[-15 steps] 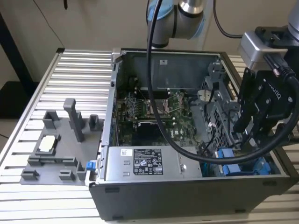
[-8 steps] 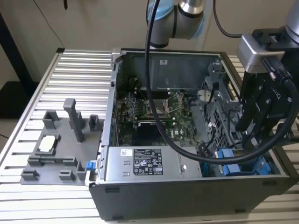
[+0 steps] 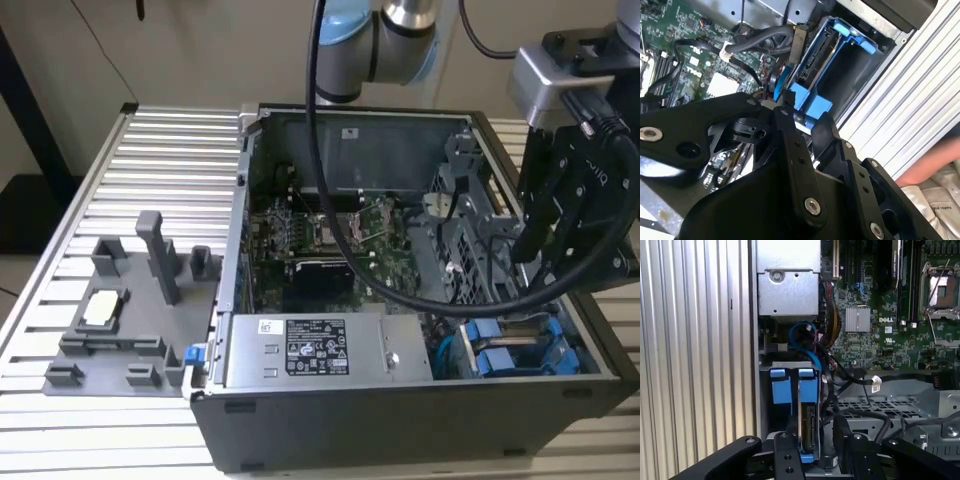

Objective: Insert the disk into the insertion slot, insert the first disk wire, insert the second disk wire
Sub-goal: 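Insert the disk into the insertion slot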

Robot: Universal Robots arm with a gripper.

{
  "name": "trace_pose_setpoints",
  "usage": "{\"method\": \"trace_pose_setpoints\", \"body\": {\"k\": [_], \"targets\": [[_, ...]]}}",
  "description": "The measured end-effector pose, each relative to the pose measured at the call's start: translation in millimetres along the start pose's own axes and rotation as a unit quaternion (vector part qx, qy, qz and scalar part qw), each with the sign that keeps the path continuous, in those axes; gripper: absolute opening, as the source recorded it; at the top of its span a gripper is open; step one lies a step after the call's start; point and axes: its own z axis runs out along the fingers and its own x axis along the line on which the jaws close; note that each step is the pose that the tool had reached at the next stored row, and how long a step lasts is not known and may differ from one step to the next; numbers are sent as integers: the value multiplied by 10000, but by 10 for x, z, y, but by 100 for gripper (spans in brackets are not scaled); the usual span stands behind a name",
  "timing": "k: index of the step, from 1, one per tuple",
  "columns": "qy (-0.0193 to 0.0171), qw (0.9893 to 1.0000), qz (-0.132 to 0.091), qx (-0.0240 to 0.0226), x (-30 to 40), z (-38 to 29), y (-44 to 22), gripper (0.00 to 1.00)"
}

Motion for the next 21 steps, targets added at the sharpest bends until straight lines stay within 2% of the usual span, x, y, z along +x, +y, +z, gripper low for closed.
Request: {"method": "trace_pose_setpoints", "body": {"k": [1,2,5,7,9,10,12,15,21], "targets": [[-2,10000,-1,23,-12,-5,3,42],[-4,10000,-3,75,-22,-7,7,42],[-40,9994,-13,342,-35,-7,12,42],[-59,9987,-21,497,-43,-7,15,42],[-72,9980,-32,625,-67,-5,16,42],[-75,9978,-36,660,-85,-2,16,42],[-79,9976,-46,694,-109,6,10,42],[-73,9975,-76,692,-113,8,-25,42],[-93,9974,-225,685,-117,16,-63,42]]}}
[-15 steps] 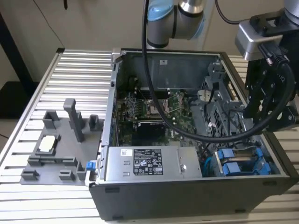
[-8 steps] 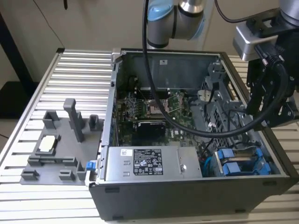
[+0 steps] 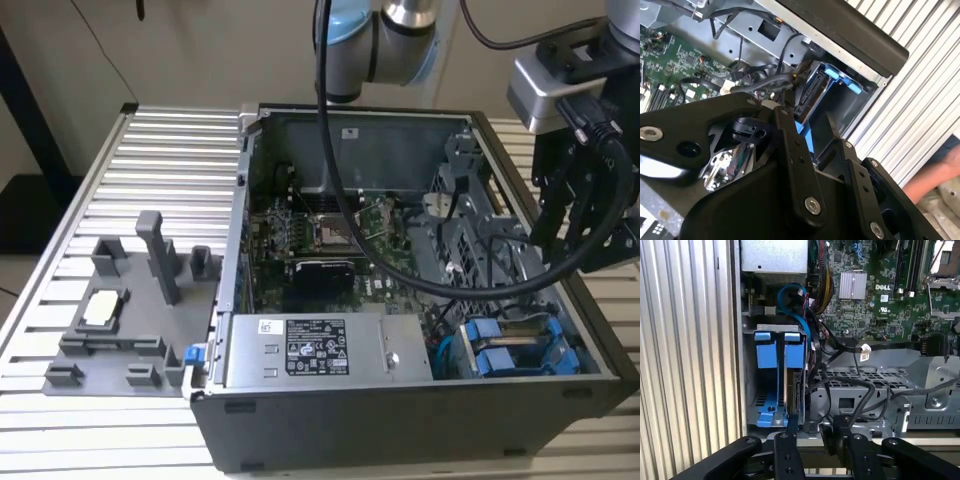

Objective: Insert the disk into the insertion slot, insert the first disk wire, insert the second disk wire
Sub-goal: 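Insert the disk into the insertion slot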

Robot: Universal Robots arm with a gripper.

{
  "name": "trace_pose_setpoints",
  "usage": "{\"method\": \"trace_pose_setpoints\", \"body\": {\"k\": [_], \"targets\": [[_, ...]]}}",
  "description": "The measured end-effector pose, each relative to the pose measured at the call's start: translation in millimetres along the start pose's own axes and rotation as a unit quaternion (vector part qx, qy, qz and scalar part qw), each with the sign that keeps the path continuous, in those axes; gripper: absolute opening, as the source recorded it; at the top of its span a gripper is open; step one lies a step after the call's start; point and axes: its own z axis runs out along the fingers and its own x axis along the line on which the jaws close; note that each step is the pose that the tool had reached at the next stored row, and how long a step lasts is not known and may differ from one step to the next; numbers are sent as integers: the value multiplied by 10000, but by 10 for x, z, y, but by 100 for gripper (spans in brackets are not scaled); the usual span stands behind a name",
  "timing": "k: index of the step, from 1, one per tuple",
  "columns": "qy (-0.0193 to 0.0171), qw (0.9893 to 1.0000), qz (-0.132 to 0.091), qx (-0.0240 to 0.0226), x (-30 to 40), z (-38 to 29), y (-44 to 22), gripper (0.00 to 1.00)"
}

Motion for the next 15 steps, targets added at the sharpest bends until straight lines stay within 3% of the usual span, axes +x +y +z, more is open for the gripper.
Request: {"method": "trace_pose_setpoints", "body": {"k": [9,15], "targets": [[-78,9997,-251,-13,0,5,-34,42],[-104,9992,-373,-21,-1,13,-81,42]]}}
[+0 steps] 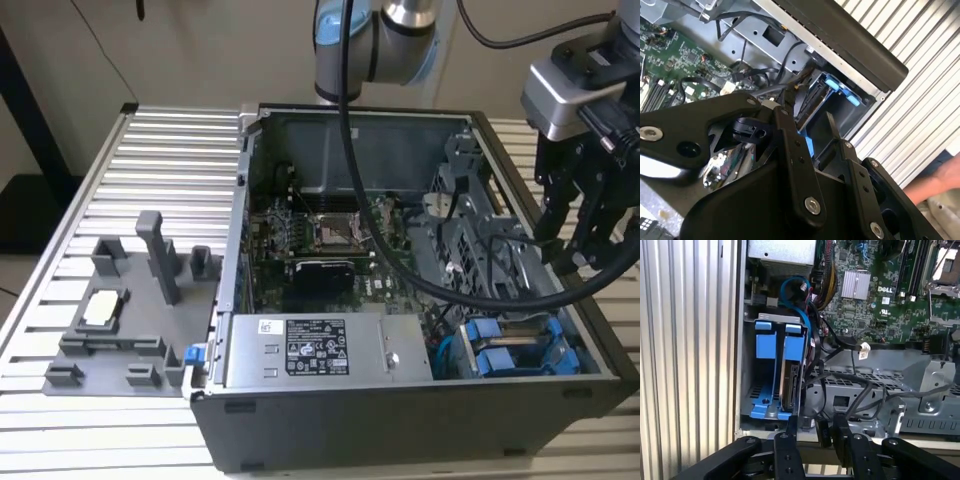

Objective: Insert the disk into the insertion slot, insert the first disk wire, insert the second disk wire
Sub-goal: 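Insert the disk into the insertion slot, then insert the first disk wire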

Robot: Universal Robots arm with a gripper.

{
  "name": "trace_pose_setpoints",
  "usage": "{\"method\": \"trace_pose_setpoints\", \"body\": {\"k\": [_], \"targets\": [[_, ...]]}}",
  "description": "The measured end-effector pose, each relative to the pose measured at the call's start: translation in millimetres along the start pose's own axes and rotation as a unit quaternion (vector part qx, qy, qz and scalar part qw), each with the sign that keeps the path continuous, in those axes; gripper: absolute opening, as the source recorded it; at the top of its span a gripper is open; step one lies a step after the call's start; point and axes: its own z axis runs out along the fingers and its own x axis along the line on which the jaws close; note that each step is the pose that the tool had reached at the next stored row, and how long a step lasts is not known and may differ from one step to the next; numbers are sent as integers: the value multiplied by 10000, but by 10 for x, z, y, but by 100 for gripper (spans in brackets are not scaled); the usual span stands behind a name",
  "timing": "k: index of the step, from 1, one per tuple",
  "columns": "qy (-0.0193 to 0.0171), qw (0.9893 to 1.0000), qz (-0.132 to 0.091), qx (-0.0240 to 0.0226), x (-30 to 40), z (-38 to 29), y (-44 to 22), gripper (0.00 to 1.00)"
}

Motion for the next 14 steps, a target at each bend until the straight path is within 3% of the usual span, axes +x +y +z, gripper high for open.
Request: {"method": "trace_pose_setpoints", "body": {"k": [11,14], "targets": [[-37,9998,-214,10,-75,39,-33,42],[-27,9997,-242,13,-77,47,-47,42]]}}
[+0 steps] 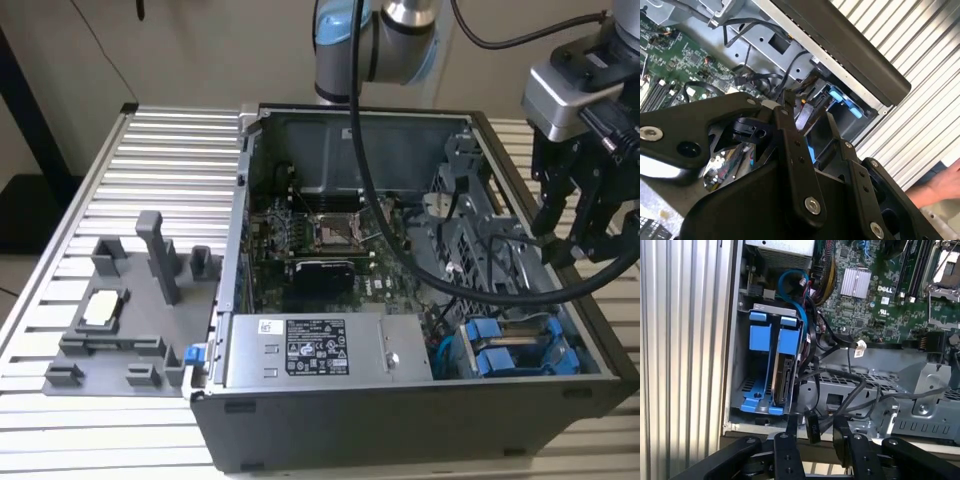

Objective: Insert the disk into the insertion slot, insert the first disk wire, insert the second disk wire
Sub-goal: 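Insert the first disk wire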

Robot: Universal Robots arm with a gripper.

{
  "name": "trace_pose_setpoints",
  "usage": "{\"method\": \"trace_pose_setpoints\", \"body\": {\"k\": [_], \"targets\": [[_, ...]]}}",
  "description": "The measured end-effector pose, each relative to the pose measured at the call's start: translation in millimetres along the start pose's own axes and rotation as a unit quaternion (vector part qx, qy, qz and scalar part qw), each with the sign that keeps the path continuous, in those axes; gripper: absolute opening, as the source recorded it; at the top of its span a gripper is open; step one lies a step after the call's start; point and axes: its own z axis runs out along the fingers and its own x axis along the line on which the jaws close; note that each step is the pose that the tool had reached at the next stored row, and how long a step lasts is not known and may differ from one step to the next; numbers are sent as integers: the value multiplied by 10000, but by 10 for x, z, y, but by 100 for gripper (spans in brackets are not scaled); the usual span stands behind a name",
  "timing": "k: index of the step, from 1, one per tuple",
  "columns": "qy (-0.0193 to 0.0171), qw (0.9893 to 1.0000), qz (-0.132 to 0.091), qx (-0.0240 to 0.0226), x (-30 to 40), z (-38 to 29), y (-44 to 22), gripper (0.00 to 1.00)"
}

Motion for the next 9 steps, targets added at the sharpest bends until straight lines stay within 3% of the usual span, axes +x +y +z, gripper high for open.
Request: {"method": "trace_pose_setpoints", "body": {"k": [4,6,7,8,9], "targets": [[51,10000,-12,-8,-8,5,-4,42],[52,10000,-13,-8,-8,5,-4,40],[53,10000,-13,-8,-8,5,-4,34],[53,10000,-13,-8,-8,5,-4,34],[53,10000,-13,-8,-9,5,-4,21]]}}
